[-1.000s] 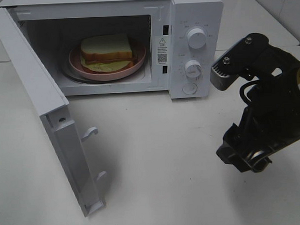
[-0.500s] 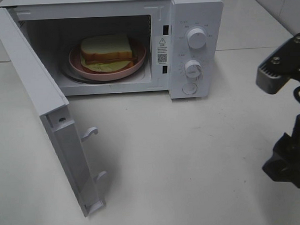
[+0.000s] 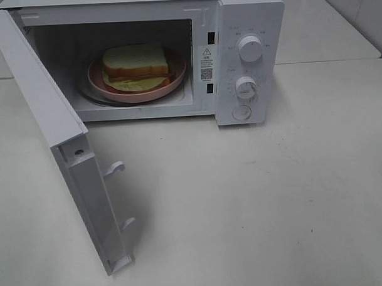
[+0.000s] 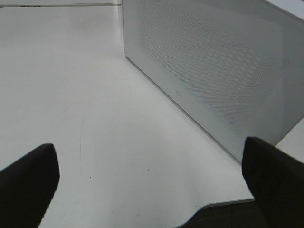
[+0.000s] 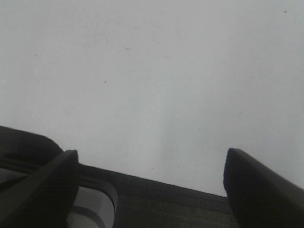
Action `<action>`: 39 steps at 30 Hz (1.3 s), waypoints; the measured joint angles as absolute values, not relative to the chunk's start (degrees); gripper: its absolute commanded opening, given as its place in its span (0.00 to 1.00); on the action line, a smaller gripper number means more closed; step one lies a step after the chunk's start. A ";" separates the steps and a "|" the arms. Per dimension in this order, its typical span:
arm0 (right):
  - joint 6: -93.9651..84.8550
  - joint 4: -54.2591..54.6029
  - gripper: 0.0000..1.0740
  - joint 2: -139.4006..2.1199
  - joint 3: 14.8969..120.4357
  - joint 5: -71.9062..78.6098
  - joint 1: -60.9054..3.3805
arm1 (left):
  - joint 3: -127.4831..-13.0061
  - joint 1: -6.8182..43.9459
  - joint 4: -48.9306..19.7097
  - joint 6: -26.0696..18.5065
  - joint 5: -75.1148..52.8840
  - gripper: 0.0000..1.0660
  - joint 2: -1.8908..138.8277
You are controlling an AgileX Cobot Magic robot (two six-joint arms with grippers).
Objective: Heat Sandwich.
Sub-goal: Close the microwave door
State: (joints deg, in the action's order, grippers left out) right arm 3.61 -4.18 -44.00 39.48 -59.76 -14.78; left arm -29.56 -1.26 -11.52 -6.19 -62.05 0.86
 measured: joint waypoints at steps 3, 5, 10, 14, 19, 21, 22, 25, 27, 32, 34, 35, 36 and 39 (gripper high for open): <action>3.61 -4.18 0.71 -38.90 37.76 -59.93 -11.86 | -29.56 -1.26 -11.52 -6.19 -62.05 0.91 0.86; 3.61 -4.18 0.71 -34.89 36.38 -59.99 -10.08 | -29.56 -1.26 -11.52 -6.19 -62.05 0.91 0.86; 3.67 -4.18 0.71 -23.95 31.51 -59.53 -6.07 | -29.56 -1.26 -11.52 -6.19 -62.05 0.91 0.86; 3.67 -4.18 0.71 -18.56 29.74 -59.01 -5.67 | -29.56 -1.26 -11.52 -6.19 -62.05 0.91 0.86; 4.01 -4.13 0.71 -9.63 29.45 -57.30 -3.21 | -29.56 -1.26 -11.52 -6.19 -62.05 0.91 0.86; 4.13 -4.13 0.71 -6.70 29.11 -57.30 -2.18 | -29.56 -1.26 -11.52 -6.19 -62.05 0.91 0.86; 4.13 -4.13 0.71 -6.70 29.11 -57.30 -2.18 | -29.56 -1.26 -11.52 -6.19 -62.05 0.91 0.86; 4.18 -4.07 0.71 -1.95 28.71 -57.41 -1.38 | -29.56 -1.26 -11.52 -6.19 -62.05 0.91 0.86; 4.24 -4.01 0.71 -1.09 28.59 -57.35 -1.38 | -29.56 -1.26 -11.52 -6.19 -62.05 0.91 0.86; 4.30 -4.01 0.71 0.17 28.59 -57.47 -1.38 | -29.56 -1.26 -11.52 -6.19 -62.05 0.91 0.92; 4.35 -4.01 0.71 0.17 28.59 -57.47 -1.38 | -29.56 -1.26 -11.52 -6.19 -62.05 0.91 0.92; 4.35 -4.01 0.71 0.17 28.59 -57.47 -1.38 | -29.56 -1.26 -11.52 -6.19 -62.05 0.91 0.92; 4.35 -4.01 0.71 0.17 28.59 -57.47 -1.38 | -29.56 -1.26 -11.52 -6.19 -62.05 0.91 0.92; 4.35 -4.01 0.71 0.17 28.59 -57.47 -1.38 | -29.56 -1.26 -11.46 -6.19 -62.05 0.91 0.92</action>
